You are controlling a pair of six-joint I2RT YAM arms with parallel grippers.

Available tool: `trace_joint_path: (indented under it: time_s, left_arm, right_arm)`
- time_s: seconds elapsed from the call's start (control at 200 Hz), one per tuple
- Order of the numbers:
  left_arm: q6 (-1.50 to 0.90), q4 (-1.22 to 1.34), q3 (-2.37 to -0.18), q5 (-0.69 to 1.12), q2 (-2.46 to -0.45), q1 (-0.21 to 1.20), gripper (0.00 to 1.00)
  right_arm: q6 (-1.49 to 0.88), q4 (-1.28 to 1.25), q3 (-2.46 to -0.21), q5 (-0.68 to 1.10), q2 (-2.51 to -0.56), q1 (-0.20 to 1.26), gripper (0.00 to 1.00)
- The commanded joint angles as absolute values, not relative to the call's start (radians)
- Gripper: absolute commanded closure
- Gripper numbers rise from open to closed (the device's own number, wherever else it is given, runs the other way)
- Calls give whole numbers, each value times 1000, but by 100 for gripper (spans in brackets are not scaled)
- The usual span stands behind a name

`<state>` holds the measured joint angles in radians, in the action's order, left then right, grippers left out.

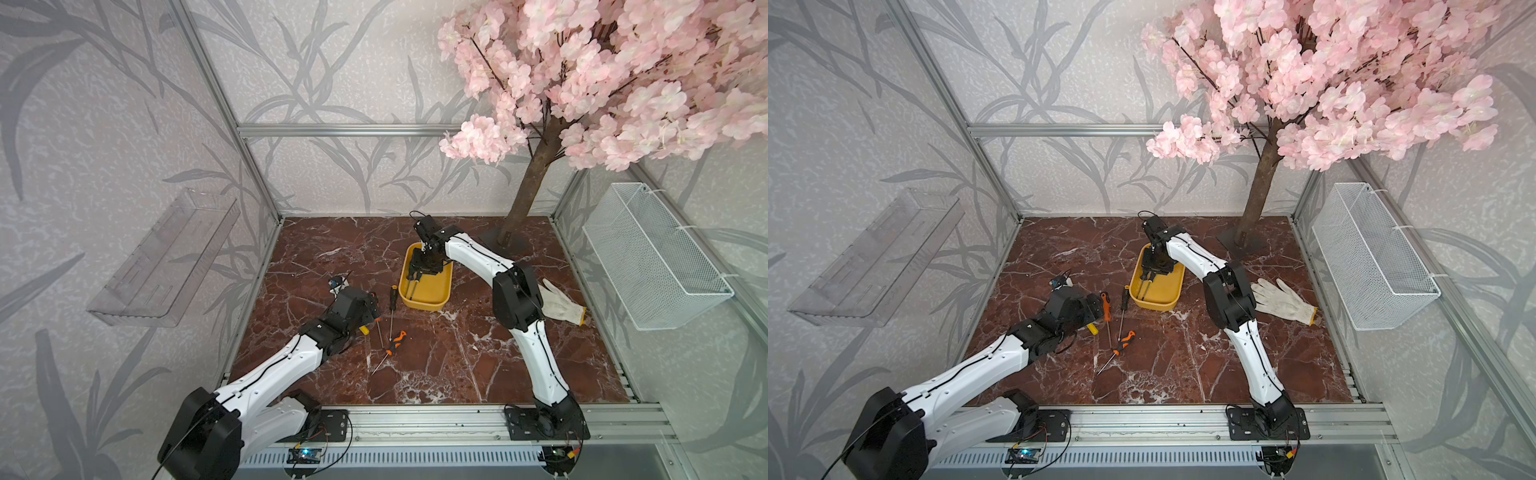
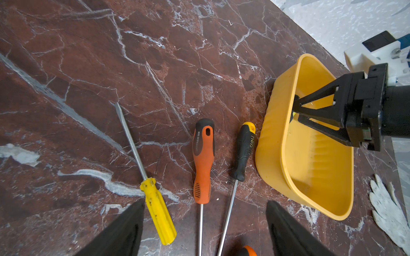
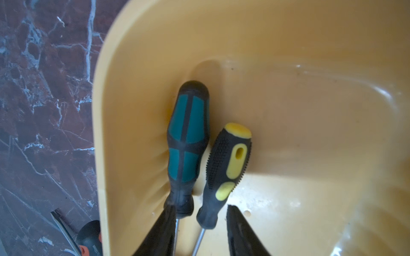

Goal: Put the screwdriver on the desktop into the storage box
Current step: Place the screwdriver in the storage box, then pick up the screwdriver from the center of the board.

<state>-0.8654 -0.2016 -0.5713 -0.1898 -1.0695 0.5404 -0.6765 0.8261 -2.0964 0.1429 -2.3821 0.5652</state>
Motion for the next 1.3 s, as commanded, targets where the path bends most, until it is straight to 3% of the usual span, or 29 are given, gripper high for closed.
trace_joint_path:
  time_s: [0.0, 0.33, 0.88, 1.295]
  left_arm:
    - [-873, -196, -557, -190, -1072, 536, 12]
    - [-880, -206, -567, -184, -1088, 534, 14]
    - [-739, -146, -661, 76, -1328, 601, 20]
    - [-735, -152, -668, 119, -1439, 737, 30]
  right_arm:
    - [-652, 870, -2137, 129, -2355, 572, 58]
    - [-618, 832, -2007, 103, -2176, 572, 58]
    - [-650, 659, -1337, 5, -1611, 565, 57]
    - [-737, 619, -965, -61, -1304, 538, 57]
